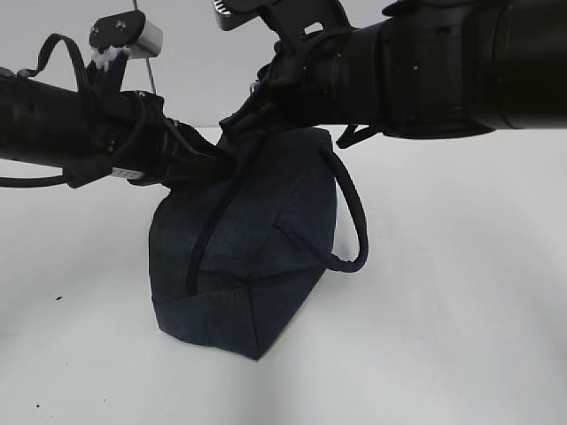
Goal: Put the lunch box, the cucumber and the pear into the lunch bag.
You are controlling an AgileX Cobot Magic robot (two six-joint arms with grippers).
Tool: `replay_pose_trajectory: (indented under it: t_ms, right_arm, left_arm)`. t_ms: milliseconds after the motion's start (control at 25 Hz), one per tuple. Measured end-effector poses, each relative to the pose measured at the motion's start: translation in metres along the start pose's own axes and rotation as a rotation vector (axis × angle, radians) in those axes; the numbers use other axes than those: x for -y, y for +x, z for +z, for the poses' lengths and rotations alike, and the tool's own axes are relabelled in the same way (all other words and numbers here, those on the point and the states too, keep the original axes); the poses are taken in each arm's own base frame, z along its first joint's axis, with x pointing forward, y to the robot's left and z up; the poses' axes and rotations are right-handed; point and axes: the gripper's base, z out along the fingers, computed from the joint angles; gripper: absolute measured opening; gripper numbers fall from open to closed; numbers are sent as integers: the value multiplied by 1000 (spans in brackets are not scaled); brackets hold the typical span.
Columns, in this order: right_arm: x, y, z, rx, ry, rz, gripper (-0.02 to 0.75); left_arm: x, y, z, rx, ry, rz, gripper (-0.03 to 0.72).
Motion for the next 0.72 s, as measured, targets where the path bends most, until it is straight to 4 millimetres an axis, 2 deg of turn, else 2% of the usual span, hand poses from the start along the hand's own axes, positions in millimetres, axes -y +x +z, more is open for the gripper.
replay_pose_trajectory:
  t_ms: [120,320,480,600,720]
  right_arm:
    - [0,2,2,-8,4,-1,6]
    - [10,13,16,-47,33,11,6]
    - [34,23,28,-71,72,79,6]
    - [52,24,32,-54,73,145,6]
    - [71,36,41,-65,78,229,6]
  left_arm:
    - [1,1,0,-8,12,8,3]
    - [4,2,0,-15,43,12,-9]
    - [6,1,-3,-26,52,19,-8]
    - [11,-2,-13,-31,53,50,-8]
    - [15,-6,-22,-24,43,83,-8]
